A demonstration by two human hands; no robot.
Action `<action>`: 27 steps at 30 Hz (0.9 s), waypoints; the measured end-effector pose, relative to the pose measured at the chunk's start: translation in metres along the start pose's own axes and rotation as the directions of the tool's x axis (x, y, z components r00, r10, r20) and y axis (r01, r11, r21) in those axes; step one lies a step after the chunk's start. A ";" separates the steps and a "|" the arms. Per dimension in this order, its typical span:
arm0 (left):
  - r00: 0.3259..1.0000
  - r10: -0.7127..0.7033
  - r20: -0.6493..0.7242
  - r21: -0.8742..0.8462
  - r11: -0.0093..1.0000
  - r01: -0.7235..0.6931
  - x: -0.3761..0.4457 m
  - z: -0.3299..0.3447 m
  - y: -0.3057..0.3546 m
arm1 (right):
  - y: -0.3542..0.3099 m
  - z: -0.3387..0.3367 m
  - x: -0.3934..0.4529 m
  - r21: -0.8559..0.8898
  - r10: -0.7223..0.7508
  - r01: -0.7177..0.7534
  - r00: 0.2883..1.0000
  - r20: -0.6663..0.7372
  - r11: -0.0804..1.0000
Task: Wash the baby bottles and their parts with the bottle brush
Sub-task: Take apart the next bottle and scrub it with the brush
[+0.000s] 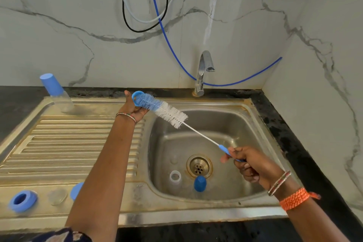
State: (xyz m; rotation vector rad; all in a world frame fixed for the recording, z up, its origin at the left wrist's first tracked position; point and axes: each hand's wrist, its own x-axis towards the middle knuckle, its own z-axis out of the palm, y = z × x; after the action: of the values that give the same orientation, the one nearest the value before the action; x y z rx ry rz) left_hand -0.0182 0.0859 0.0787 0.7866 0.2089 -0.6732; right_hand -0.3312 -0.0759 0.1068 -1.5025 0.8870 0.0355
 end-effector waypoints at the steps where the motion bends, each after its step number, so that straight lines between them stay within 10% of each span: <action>1: 1.000 0.006 0.000 -0.005 1.000 -0.006 0.001 -0.002 0.000 | 0.003 0.002 -0.002 -0.079 -0.117 0.113 0.992 -0.054 0.990; 2: 1.000 0.012 -0.002 -0.008 1.000 -0.012 0.003 -0.005 0.001 | 0.011 0.005 -0.003 -0.319 -0.356 0.296 0.923 -0.148 0.900; 4: 0.999 0.025 -0.039 -0.005 1.000 -0.025 0.006 -0.010 0.005 | 0.022 0.004 -0.005 -0.857 -0.818 0.334 0.554 -0.157 0.391; 6: 0.996 0.025 -0.090 0.012 1.000 -0.024 0.009 -0.015 0.011 | 0.025 0.001 -0.011 -0.953 -0.928 0.273 0.371 -0.019 0.128; 27: 0.998 0.049 -0.041 0.186 0.982 -0.040 0.010 -0.014 -0.005 | 0.024 0.008 -0.010 -0.979 -0.970 0.157 0.224 -0.090 0.127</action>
State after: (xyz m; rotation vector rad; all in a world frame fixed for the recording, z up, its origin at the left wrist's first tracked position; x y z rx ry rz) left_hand -0.0122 0.0886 0.0621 0.9826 0.1709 -0.6388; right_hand -0.3470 -0.0610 0.0910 -2.9716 0.6815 -1.2465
